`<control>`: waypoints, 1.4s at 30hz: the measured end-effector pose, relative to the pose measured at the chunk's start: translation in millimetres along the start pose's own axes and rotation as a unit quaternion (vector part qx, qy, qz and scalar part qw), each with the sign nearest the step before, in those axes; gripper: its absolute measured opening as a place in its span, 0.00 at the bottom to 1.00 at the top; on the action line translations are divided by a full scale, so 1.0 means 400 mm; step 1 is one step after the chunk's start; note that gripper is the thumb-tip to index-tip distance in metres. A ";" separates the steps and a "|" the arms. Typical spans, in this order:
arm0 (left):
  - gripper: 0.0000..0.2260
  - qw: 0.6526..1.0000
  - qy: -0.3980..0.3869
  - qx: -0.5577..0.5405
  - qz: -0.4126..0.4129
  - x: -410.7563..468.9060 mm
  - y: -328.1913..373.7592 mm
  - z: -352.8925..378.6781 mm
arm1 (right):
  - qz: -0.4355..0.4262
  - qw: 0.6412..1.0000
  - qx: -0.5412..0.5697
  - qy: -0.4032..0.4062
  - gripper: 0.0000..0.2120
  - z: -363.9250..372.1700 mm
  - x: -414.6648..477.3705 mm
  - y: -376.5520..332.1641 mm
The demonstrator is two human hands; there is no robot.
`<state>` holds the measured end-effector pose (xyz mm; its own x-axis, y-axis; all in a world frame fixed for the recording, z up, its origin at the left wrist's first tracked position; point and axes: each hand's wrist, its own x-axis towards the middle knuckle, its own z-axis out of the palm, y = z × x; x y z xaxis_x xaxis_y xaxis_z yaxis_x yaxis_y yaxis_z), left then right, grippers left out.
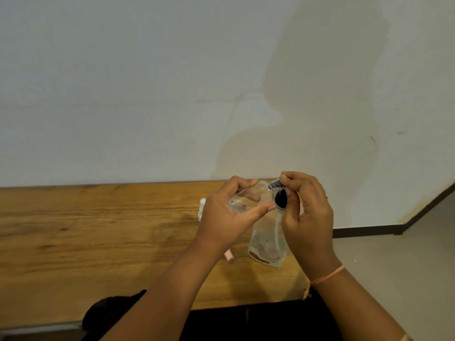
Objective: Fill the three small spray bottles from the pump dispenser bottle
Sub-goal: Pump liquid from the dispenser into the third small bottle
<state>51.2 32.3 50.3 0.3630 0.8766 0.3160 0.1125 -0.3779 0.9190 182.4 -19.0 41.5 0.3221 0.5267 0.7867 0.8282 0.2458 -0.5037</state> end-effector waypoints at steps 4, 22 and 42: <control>0.20 1.000 -0.003 0.004 -0.016 -0.002 -0.003 -0.001 | -0.001 1.000 0.005 -0.010 0.11 0.005 -0.008 0.005; 0.20 1.000 -0.001 0.002 -0.011 -0.002 -0.007 0.004 | -0.004 1.000 -0.001 -0.011 0.12 0.000 -0.009 0.006; 0.16 0.999 0.009 0.005 0.031 -0.002 0.001 0.002 | -0.009 1.000 -0.023 0.006 0.12 -0.010 -0.001 -0.008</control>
<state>51.9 31.2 50.4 0.3534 0.8563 0.3766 0.0998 -0.4347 0.8950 181.5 -23.2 44.0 0.3116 0.5121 0.8004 0.8544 0.2177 -0.4718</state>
